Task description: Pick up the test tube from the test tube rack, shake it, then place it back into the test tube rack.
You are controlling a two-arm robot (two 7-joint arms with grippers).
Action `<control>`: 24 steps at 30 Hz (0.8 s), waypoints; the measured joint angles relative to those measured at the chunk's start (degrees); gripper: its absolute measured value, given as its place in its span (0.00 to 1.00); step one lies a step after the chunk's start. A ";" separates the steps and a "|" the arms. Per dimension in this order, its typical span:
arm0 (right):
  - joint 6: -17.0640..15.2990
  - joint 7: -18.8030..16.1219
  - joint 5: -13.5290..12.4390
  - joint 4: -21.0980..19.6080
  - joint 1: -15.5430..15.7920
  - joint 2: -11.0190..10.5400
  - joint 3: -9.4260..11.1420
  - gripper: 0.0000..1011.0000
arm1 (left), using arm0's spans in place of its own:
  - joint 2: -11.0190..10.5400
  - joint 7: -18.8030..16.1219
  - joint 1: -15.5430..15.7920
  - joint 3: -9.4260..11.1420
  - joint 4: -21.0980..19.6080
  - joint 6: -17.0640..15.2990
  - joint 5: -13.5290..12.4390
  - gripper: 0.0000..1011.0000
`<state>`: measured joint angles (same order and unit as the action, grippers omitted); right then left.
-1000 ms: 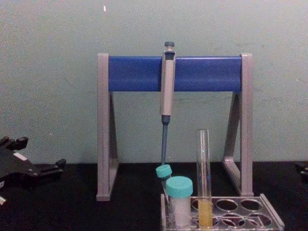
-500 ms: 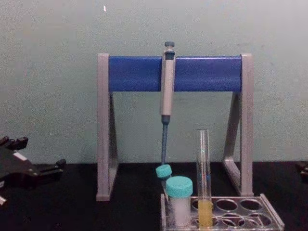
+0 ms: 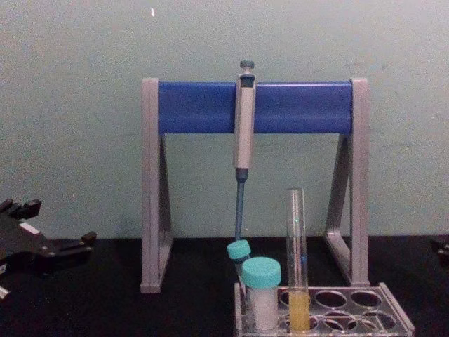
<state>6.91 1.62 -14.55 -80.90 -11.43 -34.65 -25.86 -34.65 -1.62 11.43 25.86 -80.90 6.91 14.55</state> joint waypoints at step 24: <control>0.00 0.00 0.00 0.00 0.00 0.00 0.00 0.99 | 0.00 0.00 0.00 0.00 0.00 0.00 0.00 0.99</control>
<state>6.90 1.62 -14.55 -80.90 -11.43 -34.65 -25.86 -34.65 -1.62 11.43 25.86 -80.90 6.91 14.55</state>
